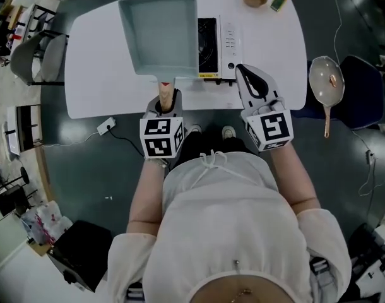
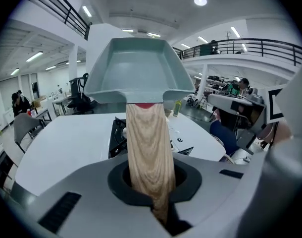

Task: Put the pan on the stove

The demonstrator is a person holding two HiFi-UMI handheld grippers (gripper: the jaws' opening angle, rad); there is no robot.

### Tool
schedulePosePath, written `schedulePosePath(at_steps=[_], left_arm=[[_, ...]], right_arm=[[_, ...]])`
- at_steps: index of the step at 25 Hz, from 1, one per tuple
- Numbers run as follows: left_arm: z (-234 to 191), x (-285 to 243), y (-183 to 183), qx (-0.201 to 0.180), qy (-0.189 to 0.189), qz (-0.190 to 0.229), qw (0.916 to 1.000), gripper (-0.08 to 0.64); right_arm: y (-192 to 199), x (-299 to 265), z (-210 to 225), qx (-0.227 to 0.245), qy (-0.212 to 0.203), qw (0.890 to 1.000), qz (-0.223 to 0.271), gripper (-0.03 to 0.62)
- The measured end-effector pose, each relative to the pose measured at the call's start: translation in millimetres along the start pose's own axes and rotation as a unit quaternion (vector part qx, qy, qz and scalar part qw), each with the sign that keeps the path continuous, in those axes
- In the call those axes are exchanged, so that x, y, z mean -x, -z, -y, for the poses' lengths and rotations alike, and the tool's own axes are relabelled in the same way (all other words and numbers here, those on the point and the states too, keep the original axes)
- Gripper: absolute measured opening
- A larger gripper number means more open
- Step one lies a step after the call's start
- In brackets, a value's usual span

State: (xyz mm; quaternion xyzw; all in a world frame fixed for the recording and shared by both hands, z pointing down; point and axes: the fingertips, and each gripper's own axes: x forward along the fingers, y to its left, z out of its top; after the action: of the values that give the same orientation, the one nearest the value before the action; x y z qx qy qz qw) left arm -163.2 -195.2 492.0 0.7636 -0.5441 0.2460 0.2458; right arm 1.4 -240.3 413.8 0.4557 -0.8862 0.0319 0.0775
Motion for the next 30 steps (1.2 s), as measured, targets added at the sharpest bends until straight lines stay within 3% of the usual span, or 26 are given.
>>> schedulePosePath(at_steps=[7, 12, 23, 30], left_arm=[[-11.3, -38.8, 32.0, 0.013, 0.032, -0.075, 0.9966, 0.031], [-5.6, -59.8, 53.4, 0.035, 0.053, -0.133, 0.9891, 0.032], [-1.9, -87.1, 72.5, 0.081, 0.048, -0.222, 0.9705, 0.032], [-0.8, -93.6, 72.9, 0.087, 0.035, -0.251, 0.9634, 0.034]], right_arm=[[16.1, -20.6, 3.7, -0.011, 0.033, 0.999, -0.015, 0.006], [32.0, -26.9, 3.0, -0.021, 0.046, 0.998, -0.034, 0.006], [65.2, -30.4, 20.8, -0.047, 0.068, 0.994, -0.069, 0.006], [77.6, -31.1, 34.0, -0.062, 0.073, 0.992, -0.079, 0.006]])
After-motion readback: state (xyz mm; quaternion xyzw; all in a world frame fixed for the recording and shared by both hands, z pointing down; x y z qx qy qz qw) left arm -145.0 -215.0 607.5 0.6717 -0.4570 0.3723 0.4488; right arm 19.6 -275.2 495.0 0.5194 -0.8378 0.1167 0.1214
